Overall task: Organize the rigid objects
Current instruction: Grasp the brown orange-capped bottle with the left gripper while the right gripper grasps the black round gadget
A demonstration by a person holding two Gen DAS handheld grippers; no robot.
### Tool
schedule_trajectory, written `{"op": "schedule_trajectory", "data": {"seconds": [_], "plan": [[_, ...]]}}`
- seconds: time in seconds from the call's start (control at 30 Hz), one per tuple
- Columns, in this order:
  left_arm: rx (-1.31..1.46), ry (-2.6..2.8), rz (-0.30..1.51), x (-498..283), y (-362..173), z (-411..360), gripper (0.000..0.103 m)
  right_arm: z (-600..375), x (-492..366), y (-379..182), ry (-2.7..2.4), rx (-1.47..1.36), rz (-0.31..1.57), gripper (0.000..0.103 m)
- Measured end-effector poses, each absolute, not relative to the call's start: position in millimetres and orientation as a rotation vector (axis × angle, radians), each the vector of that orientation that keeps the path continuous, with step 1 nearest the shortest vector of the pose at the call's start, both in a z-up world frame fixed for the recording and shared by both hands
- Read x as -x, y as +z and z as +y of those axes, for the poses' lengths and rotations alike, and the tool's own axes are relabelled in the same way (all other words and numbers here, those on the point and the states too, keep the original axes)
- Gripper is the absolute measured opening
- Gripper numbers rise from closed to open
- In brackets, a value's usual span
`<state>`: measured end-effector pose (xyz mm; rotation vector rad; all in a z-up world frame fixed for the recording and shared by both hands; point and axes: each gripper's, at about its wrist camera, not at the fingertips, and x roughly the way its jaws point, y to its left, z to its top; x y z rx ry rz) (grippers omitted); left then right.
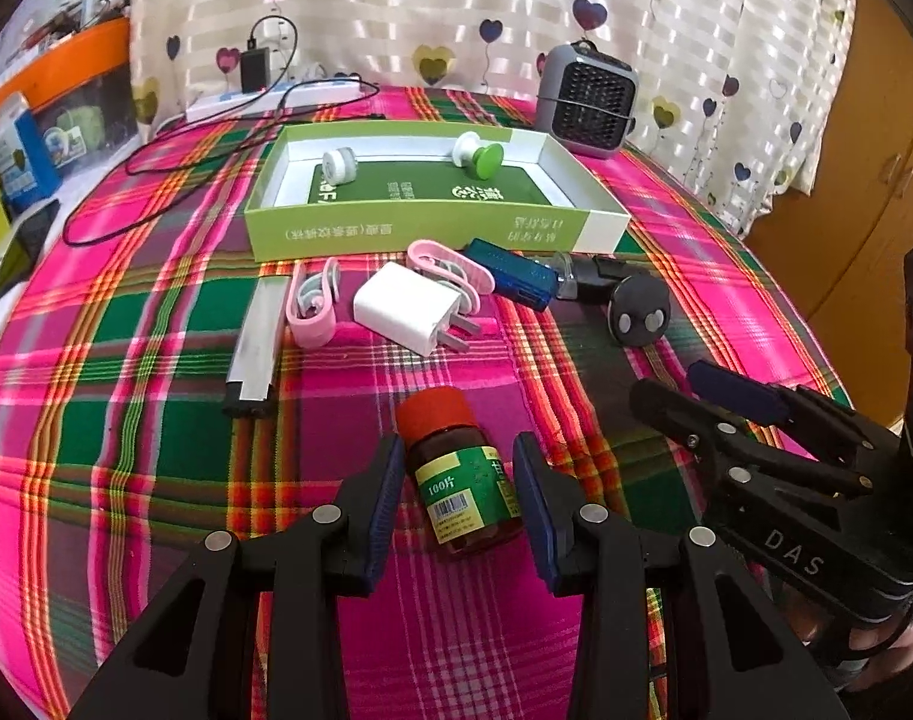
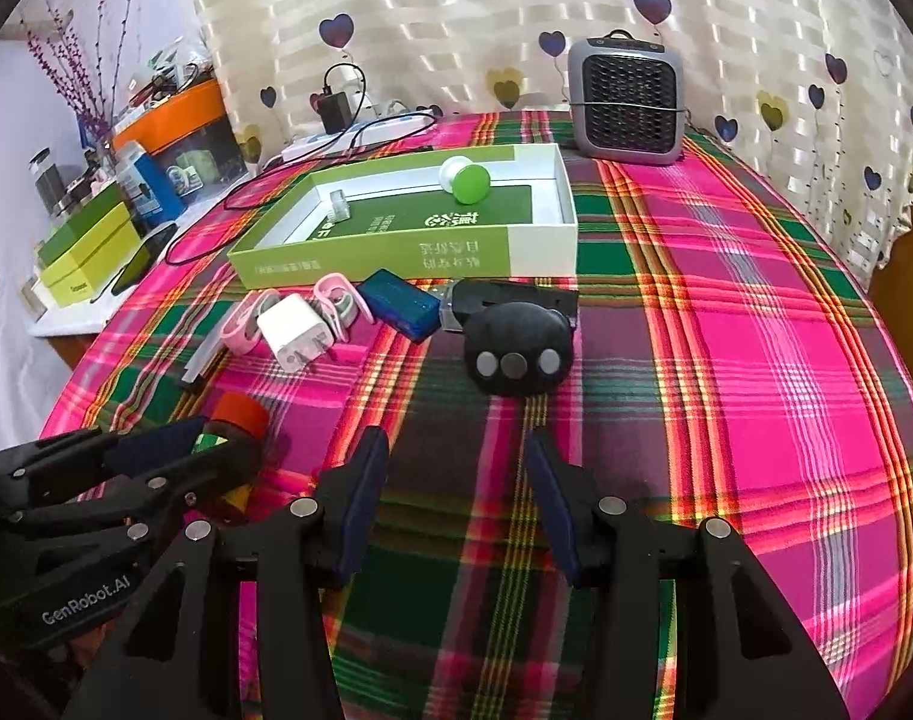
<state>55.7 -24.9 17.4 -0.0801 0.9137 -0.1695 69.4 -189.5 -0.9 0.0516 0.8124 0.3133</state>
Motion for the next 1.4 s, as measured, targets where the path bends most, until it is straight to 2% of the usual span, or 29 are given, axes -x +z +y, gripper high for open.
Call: {"op": "schedule_trajectory", "data": {"seconds": [1.4], "plan": [[0.143,-0.222,0.874,-71.8,7.1,9.1,0.036,-198.0,-125.9,-7.8,0.256,-0.085,0.868,0.049]]}}
